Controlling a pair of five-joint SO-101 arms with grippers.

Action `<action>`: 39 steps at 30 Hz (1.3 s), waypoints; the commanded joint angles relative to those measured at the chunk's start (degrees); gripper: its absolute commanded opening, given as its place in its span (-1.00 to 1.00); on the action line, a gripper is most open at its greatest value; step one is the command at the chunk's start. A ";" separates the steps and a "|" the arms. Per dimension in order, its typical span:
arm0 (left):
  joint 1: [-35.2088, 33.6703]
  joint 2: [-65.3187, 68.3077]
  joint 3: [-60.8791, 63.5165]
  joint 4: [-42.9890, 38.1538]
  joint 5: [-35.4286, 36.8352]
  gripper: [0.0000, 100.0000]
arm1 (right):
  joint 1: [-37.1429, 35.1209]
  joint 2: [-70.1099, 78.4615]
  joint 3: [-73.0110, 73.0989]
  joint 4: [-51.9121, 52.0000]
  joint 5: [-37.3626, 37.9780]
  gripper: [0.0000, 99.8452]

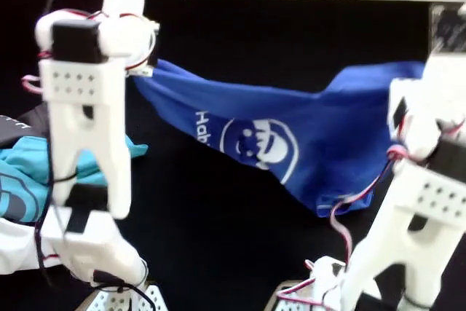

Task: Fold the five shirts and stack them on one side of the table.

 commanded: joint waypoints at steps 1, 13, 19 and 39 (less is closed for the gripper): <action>0.04 -6.29 -0.66 -0.18 0.00 -0.98 | -0.57 6.02 -17.10 -0.75 -1.05 -0.99; -0.04 -13.58 -12.00 -0.18 0.18 -0.98 | -0.31 16.57 -51.82 -0.92 -0.97 -0.99; -0.13 -17.89 -12.44 -0.18 0.18 -0.98 | -0.22 16.57 -60.62 -0.84 -0.88 -0.99; -6.20 -26.86 -12.35 -0.18 -0.09 -0.98 | -0.40 17.10 -73.10 -3.82 -0.79 -0.99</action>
